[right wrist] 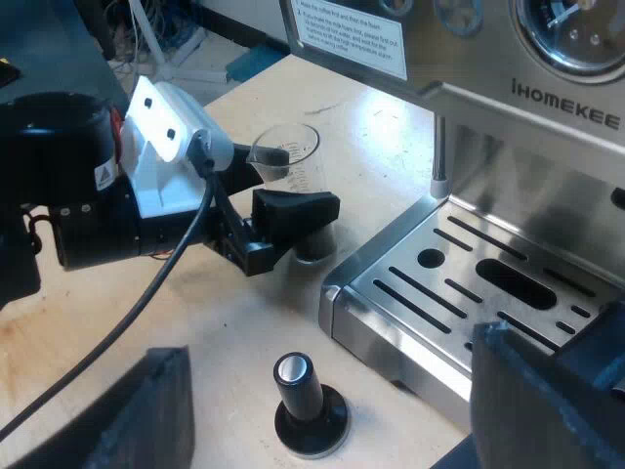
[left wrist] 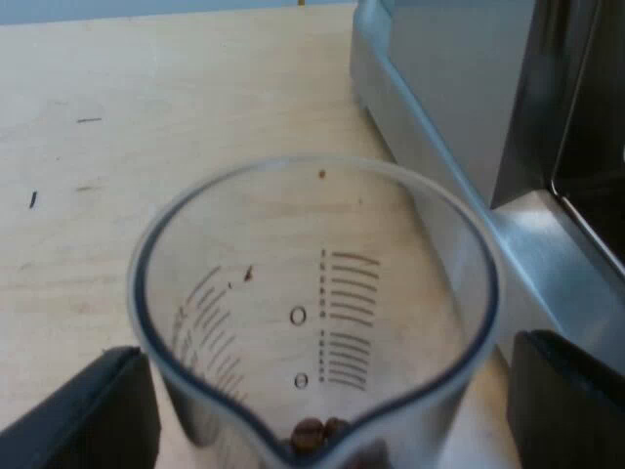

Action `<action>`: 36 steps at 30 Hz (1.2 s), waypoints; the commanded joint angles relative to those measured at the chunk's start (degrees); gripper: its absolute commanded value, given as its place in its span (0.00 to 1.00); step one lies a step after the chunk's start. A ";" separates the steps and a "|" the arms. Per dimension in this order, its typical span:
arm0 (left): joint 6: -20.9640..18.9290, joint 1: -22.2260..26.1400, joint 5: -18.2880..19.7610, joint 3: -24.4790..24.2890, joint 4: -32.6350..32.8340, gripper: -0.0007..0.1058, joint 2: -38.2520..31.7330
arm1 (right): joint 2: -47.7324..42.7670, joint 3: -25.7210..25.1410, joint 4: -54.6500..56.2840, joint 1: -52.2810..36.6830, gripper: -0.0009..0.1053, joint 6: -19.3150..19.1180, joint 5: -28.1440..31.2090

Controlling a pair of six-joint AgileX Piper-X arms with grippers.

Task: Pour the beans into the coffee machine

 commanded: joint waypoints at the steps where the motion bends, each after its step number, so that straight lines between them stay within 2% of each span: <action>1: -0.63 -0.24 -0.68 -1.32 -0.93 0.72 0.59 | -0.13 -0.38 -0.84 0.10 0.59 -0.18 -0.09; 7: -0.63 -0.24 -0.68 -1.65 -0.93 0.71 0.89 | -0.13 -0.38 -0.84 0.10 0.59 -0.18 -0.09; 9: -0.63 -0.24 -0.68 -1.65 -0.93 0.67 0.89 | -0.13 -0.38 -0.84 0.10 0.59 -0.18 -0.09; 10: -0.63 -0.24 -0.68 -1.65 -0.93 0.64 0.89 | -0.13 -0.38 -0.84 0.10 0.59 -0.18 -0.09; 11: -0.63 -0.24 -0.68 -1.65 -0.93 0.56 0.89 | -0.13 -0.38 -0.84 0.10 0.59 -0.18 -0.09; 12: -0.63 -0.24 -0.68 -1.65 -0.93 0.53 0.89 | -0.13 -0.38 -0.84 0.10 0.59 -0.18 -0.09; 14: -0.63 -0.24 -0.68 -1.65 -0.93 0.39 0.89 | -0.13 -0.38 -0.84 0.10 0.59 -0.18 -0.09; 17: -0.63 -0.24 -0.57 -1.65 -0.93 0.27 0.89 | -0.13 -0.38 -0.84 0.10 0.59 -0.18 -0.09; 19: -0.63 -0.24 0.39 -1.65 -0.93 0.24 0.89 | -0.13 -0.38 -0.84 0.10 0.59 -0.18 -0.09; 23: -0.63 -0.24 5.42 -1.65 1.27 0.24 -0.51 | -0.13 -0.38 -0.84 0.10 0.59 -0.18 -0.09; 25: -0.63 -0.24 5.68 -1.65 1.80 0.24 -1.39 | -0.13 -0.38 -0.84 0.10 0.59 -0.18 -0.09; 27: -0.63 -0.24 5.60 -1.65 2.46 0.24 -2.49 | -0.13 -0.38 -0.84 0.10 0.59 -0.18 -0.09; 29: -0.44 -0.24 4.18 -1.65 6.89 0.24 -8.03 | -0.13 -0.38 -0.84 0.10 0.59 -0.18 -0.09; 36: -0.07 -0.24 1.85 -1.65 20.25 0.24 -19.40 | -0.13 -0.38 -0.84 0.10 0.59 -0.18 -0.09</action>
